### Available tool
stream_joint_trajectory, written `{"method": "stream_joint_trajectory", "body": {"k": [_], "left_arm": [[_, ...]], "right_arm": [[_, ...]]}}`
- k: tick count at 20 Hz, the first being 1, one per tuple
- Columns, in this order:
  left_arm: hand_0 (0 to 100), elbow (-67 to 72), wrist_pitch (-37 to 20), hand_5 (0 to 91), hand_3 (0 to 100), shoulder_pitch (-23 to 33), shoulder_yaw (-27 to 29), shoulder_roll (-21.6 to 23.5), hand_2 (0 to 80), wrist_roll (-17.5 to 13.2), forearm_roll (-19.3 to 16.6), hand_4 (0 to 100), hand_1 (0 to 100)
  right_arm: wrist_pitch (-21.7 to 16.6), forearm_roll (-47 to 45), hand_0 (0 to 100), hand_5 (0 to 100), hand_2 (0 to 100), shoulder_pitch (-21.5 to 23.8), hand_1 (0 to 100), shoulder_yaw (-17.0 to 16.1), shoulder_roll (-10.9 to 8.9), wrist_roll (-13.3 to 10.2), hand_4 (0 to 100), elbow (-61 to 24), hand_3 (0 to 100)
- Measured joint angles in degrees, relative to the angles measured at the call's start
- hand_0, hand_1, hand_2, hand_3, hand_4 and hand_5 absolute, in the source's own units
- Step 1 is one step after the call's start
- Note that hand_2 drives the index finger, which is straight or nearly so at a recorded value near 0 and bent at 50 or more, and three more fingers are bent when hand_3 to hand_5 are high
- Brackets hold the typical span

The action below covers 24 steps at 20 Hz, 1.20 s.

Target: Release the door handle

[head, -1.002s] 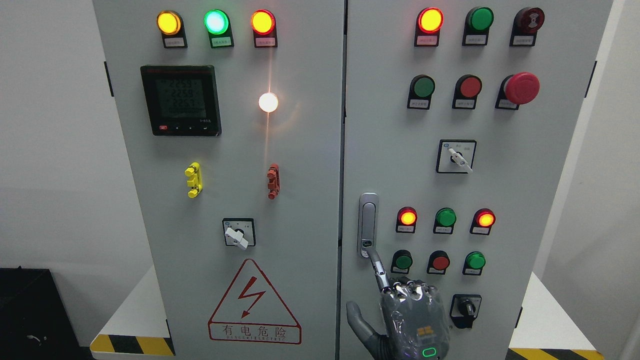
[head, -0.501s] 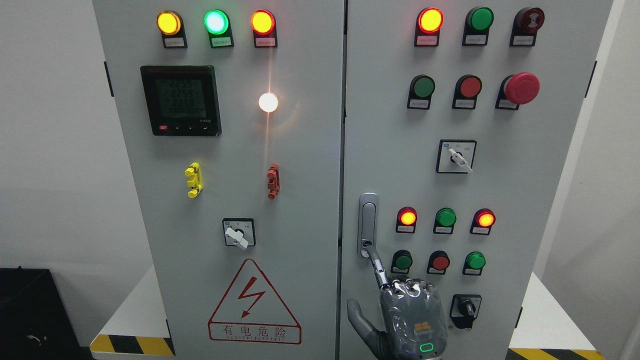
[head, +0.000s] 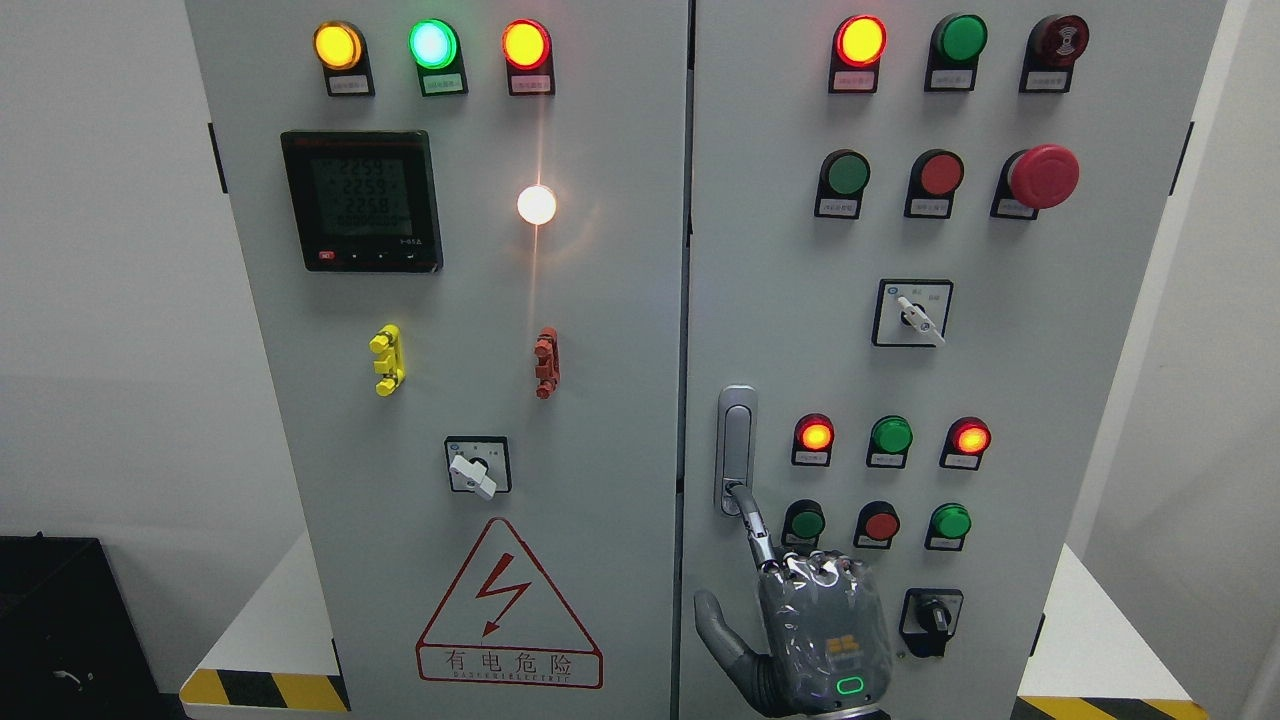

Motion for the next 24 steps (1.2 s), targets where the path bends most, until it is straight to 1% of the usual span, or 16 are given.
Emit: {"method": "stream_joint_trajectory", "body": {"k": [24], "left_arm": [[12,0.0,0.0,0.0,0,0.0,0.0,0.0,0.0,0.0,0.0,0,56]], "right_arm": [[0.0,0.1,40,100,15,-0.3,28,0.1,0.07,0.2,100,1.2,100]]}}
